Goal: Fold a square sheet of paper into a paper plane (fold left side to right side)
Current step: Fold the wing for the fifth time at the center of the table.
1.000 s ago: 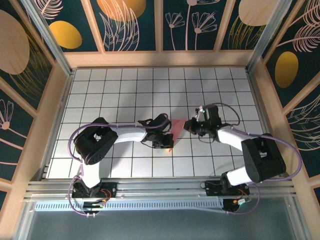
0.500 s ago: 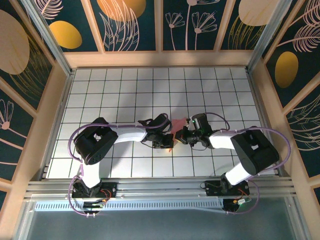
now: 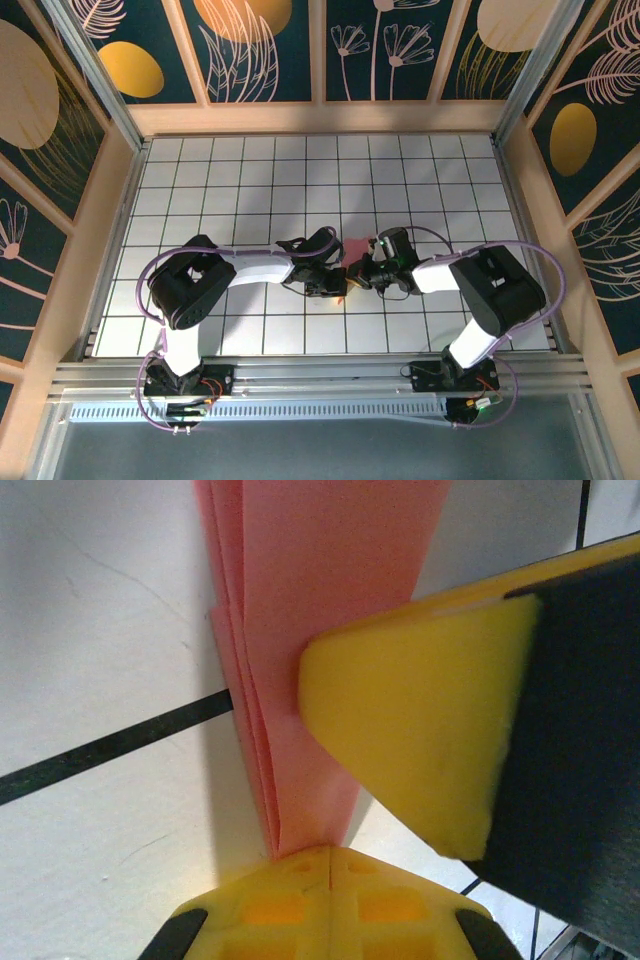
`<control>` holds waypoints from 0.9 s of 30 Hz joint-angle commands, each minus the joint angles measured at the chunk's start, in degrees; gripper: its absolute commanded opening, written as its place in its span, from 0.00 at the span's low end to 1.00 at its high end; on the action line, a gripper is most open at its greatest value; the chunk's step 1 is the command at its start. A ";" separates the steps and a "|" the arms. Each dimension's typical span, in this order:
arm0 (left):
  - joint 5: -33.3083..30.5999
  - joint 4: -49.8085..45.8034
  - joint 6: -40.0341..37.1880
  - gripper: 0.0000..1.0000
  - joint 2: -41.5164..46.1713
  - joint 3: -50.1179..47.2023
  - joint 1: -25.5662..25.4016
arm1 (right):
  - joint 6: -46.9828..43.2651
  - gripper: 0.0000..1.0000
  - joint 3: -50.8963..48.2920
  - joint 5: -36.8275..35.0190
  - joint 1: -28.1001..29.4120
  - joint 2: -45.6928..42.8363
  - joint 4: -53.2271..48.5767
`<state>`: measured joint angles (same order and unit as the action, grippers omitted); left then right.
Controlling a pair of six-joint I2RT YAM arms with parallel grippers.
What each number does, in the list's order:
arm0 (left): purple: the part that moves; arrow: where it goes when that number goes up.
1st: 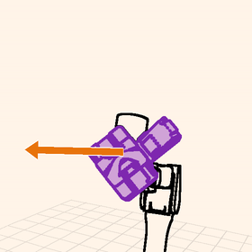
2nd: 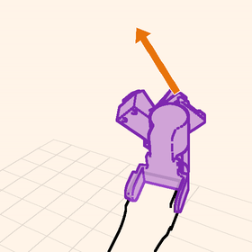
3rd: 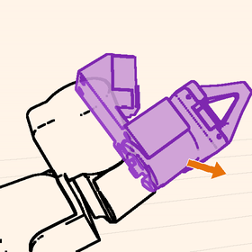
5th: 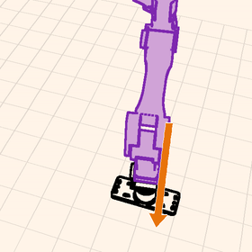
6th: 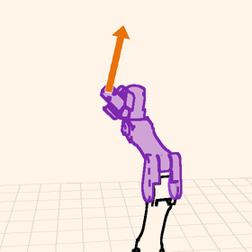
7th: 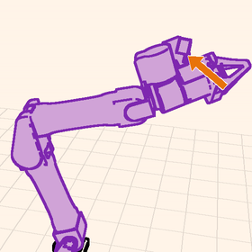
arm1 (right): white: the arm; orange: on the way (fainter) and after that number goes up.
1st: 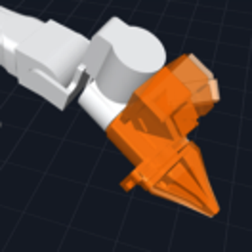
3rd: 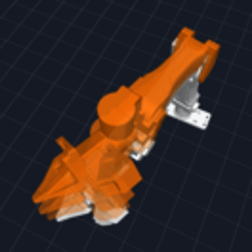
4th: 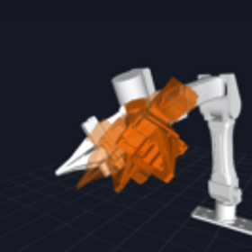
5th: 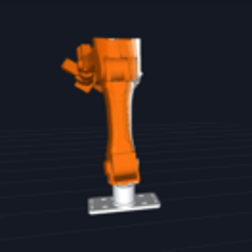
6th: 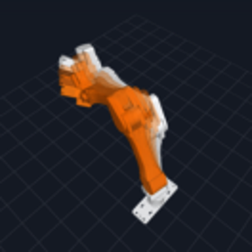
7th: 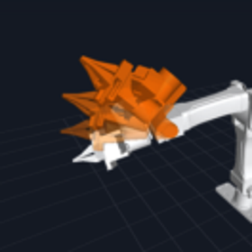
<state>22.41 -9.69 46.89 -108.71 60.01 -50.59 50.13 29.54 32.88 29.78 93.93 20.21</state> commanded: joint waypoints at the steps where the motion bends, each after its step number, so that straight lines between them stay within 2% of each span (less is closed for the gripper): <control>1: -5.14 -7.69 0.26 0.00 -1.49 -2.34 -0.07 | 0.62 0.00 0.17 -1.18 0.63 2.43 -4.32; 6: -5.89 -6.55 0.36 0.00 3.15 -0.11 0.05 | -0.64 0.00 -0.09 -2.61 0.63 3.61 -8.51; 9: -5.23 -4.85 1.07 0.04 6.41 0.90 0.53 | -0.72 0.00 -0.61 -2.66 0.63 3.79 -8.56; 13: 0.36 0.98 4.36 0.06 10.18 -2.67 2.08 | -1.70 0.00 -0.72 -1.76 0.63 3.35 -7.11; 16: 5.26 6.76 7.46 0.05 13.20 -8.01 2.94 | -4.21 0.00 0.22 -0.94 0.63 3.36 -7.36; 20: 12.11 12.67 9.68 0.01 12.66 -12.12 3.04 | -6.73 0.00 1.98 -1.16 0.54 4.36 -9.11; 27: 15.53 14.94 10.06 0.00 10.88 -13.41 2.95 | -6.82 0.00 2.45 -1.58 0.54 5.13 -9.87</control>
<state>34.33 2.00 55.27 -97.21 46.78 -47.62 45.01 32.71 34.72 29.78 96.29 17.26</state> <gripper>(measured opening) 0.045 0.051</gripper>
